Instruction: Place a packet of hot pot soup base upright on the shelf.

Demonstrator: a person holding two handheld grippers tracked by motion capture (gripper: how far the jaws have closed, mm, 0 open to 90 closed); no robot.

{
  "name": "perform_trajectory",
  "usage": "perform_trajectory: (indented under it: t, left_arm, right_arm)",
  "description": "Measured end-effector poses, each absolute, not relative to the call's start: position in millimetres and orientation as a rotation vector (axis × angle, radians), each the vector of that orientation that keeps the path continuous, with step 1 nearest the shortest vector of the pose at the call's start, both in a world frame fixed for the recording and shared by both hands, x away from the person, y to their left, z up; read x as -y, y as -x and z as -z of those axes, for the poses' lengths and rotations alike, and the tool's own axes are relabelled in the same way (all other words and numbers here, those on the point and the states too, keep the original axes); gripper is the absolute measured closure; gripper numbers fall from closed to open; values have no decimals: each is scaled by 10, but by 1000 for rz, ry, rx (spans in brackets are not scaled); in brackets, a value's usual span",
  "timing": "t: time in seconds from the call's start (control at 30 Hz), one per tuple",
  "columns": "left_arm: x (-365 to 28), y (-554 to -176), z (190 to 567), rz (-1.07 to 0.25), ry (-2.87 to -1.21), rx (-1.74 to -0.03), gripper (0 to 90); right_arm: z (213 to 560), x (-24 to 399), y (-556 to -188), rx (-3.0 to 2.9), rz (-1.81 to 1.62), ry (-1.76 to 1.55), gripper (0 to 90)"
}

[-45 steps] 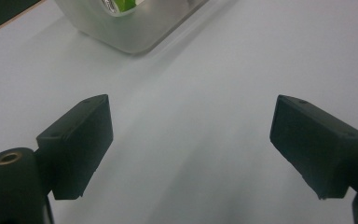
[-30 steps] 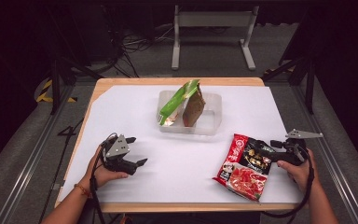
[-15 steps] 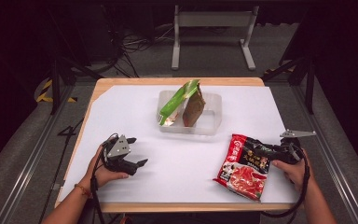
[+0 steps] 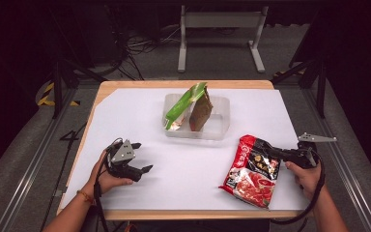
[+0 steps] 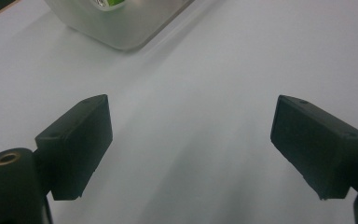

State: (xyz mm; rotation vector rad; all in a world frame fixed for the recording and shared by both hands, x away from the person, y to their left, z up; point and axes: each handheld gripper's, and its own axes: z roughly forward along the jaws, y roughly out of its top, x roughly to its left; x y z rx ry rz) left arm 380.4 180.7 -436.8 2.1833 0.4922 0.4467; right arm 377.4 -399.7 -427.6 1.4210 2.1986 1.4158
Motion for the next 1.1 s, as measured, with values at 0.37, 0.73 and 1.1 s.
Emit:
perform_trajectory:
  t: [0.37,0.73,1.1]
  left_arm:
    - [-1806,-3801,4369,-441,-2187,-494,137]
    - [-1807,-3796,4361,-440,-2174,-498,143]
    - [-1797,-3798,4362,-426,-2171,-497,143]
  right_arm:
    - [4152,3958,-3722,-2148,-1492,-1364,864]
    - [3848,3672,-3681,-2061,-1540,-1191,871]
    - [3584,3432,-3630,-2044,-1557,-1073,879]
